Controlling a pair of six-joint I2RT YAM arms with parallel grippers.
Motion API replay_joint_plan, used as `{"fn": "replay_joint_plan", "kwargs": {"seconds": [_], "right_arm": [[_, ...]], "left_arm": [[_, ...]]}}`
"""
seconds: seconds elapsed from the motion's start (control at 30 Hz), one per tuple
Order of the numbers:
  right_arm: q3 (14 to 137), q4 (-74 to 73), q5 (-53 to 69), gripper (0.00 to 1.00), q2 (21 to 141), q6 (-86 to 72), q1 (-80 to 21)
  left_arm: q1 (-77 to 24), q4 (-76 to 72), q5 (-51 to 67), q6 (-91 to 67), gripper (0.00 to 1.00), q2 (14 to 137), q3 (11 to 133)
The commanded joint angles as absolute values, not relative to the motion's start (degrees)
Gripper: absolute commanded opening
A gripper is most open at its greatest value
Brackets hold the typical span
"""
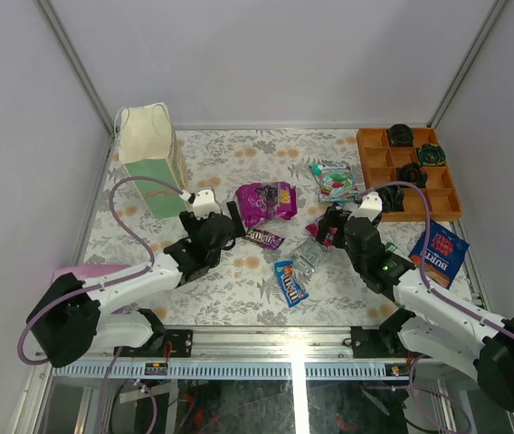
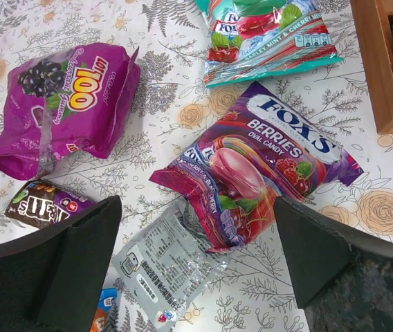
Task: Place the snacks into the paper bag
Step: Pick up the snack from the center of the board.
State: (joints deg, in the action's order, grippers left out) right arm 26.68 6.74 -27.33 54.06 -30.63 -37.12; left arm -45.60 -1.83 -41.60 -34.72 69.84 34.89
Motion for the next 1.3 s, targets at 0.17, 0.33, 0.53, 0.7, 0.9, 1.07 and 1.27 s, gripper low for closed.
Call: {"fn": "replay_joint_plan", "kwargs": {"seconds": [0.17,0.33,0.53,0.7,0.9,1.07,1.27], "right_arm": [[24.7,11.0,-25.0,0.99,49.9,-30.2,-37.6],[23.2,12.5,-23.6,0.99,48.1,-29.6,-37.6],[23.2,12.7,-22.2,0.99,48.2,-29.8,-37.7],[22.1,13.6,-21.9,0.99,45.8,-29.5,-37.7],[21.3,13.9,-21.6,0.99,44.0,-29.6,-37.7],[21.3,14.2,-19.8,0.99,43.5,-29.6,-37.6],[20.9,14.5,-19.8,0.99,42.5,-29.6,-37.6]], "left_arm": [[-45.9,-5.2,-40.9,-34.1,1.0,71.3,35.3],[-45.9,-6.3,-41.0,-33.8,1.0,72.3,35.1],[-45.8,-5.9,-38.0,-37.4,1.0,74.3,37.7],[-45.2,-5.7,-33.5,-42.6,1.0,79.5,42.3],[-42.8,-9.3,-27.9,-46.0,1.0,87.6,46.4],[-38.1,-15.0,-23.1,-49.0,0.95,91.8,45.1],[-35.1,-21.0,-20.7,-49.6,0.94,93.8,44.1]]}}
